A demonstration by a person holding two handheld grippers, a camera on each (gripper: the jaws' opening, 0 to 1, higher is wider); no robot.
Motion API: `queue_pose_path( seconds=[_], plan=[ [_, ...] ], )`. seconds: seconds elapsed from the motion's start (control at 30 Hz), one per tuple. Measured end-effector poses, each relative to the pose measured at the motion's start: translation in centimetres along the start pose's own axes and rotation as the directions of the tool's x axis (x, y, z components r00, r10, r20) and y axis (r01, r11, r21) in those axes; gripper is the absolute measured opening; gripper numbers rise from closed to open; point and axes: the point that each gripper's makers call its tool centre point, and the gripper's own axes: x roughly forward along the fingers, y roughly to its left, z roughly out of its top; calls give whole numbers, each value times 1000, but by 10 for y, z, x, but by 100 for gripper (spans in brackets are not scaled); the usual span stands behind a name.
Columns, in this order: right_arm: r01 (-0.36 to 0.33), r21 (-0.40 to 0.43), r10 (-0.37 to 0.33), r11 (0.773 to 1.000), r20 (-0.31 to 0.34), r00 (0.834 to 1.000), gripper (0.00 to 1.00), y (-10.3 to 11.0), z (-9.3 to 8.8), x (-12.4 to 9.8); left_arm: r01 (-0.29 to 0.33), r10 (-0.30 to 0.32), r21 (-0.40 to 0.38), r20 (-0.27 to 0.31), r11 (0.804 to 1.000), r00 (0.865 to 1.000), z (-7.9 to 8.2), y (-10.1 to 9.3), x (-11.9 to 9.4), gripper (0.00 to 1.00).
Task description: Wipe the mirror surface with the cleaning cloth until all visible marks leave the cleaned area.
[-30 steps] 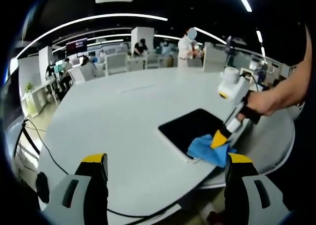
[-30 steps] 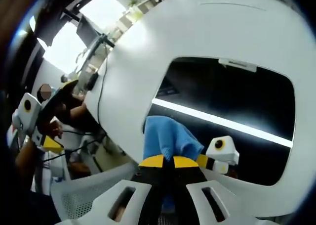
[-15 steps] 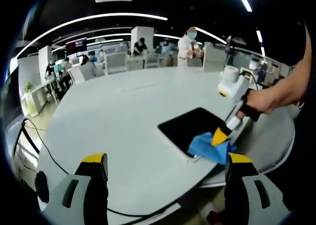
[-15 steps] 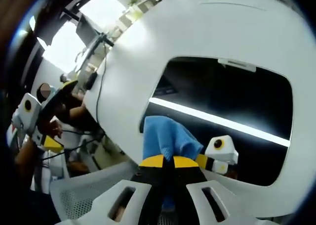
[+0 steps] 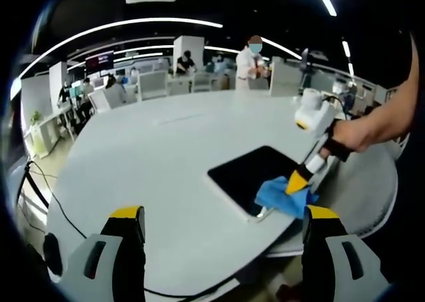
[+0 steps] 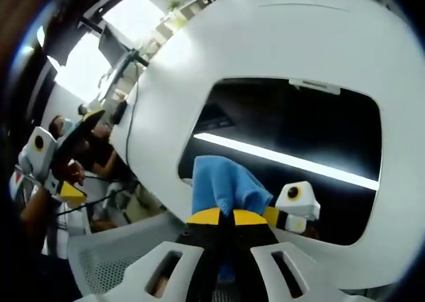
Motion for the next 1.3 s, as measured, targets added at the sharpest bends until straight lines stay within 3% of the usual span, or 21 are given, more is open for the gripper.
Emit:
queue_pose_path(
  seconds=[0.53,1.07,1.3],
  plan=[
    [13,39,-14,999,13,1000,0,-13,-1,-7,16,-16,-4,7,1000,1000,0,-2,7,99],
    [21,40,-21,999,12,1000,0,-12,0,-7,13,-13,-11,9,1000,1000,-1,2,6,99],
    [24,50,-25,998,21,999,0,-16,9,-4,7,-6,-18,10,1000,1000,-2,6,4,99]
  ],
)
